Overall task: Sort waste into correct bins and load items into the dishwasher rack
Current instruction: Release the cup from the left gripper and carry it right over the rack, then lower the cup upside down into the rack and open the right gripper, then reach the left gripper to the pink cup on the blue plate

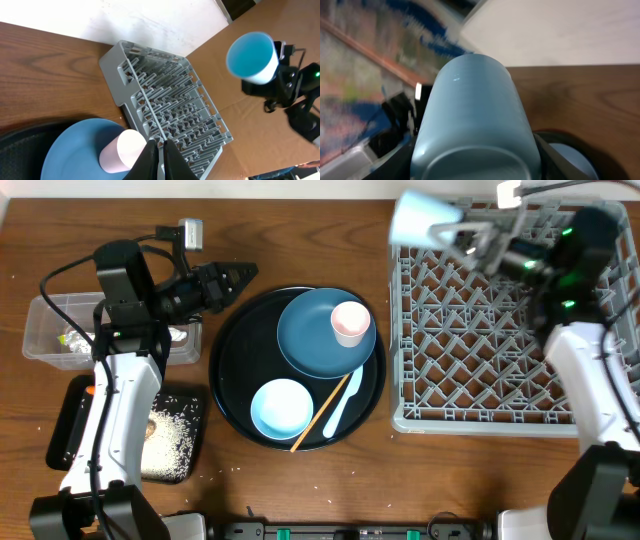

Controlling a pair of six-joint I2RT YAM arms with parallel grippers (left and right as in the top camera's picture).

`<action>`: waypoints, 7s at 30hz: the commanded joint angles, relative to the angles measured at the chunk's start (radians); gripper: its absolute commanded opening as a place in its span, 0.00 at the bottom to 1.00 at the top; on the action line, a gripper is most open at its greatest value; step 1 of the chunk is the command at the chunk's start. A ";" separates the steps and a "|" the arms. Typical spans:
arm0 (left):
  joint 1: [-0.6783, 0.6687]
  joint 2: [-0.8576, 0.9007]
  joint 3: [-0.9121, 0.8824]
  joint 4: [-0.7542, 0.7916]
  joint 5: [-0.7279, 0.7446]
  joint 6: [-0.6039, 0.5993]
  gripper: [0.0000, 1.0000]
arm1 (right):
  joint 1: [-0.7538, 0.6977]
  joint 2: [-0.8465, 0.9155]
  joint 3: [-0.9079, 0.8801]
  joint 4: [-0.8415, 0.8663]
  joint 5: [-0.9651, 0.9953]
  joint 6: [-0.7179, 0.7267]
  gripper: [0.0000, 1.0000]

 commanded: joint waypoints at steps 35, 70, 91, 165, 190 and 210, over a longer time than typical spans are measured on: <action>0.000 0.003 -0.004 -0.507 -0.484 0.142 0.07 | 0.241 0.286 0.510 -1.109 1.184 -0.642 0.14; -0.002 0.003 -0.004 -0.557 -0.536 0.161 0.07 | 0.290 0.402 0.510 -1.215 1.195 -0.587 0.10; -0.002 -0.001 0.001 -0.539 -0.535 0.160 0.17 | 0.297 0.456 0.555 -1.218 1.194 -0.613 0.92; -0.489 0.312 0.301 -0.463 -0.898 0.015 0.80 | 0.163 0.456 1.121 -1.946 1.072 -0.699 0.99; -0.585 0.410 0.282 -0.449 -0.898 -0.074 0.52 | 0.164 0.456 1.121 -1.950 1.072 -0.699 0.99; -0.613 0.425 0.272 -0.481 -0.947 -0.074 0.36 | 0.164 0.456 1.121 -1.950 1.071 -0.699 0.99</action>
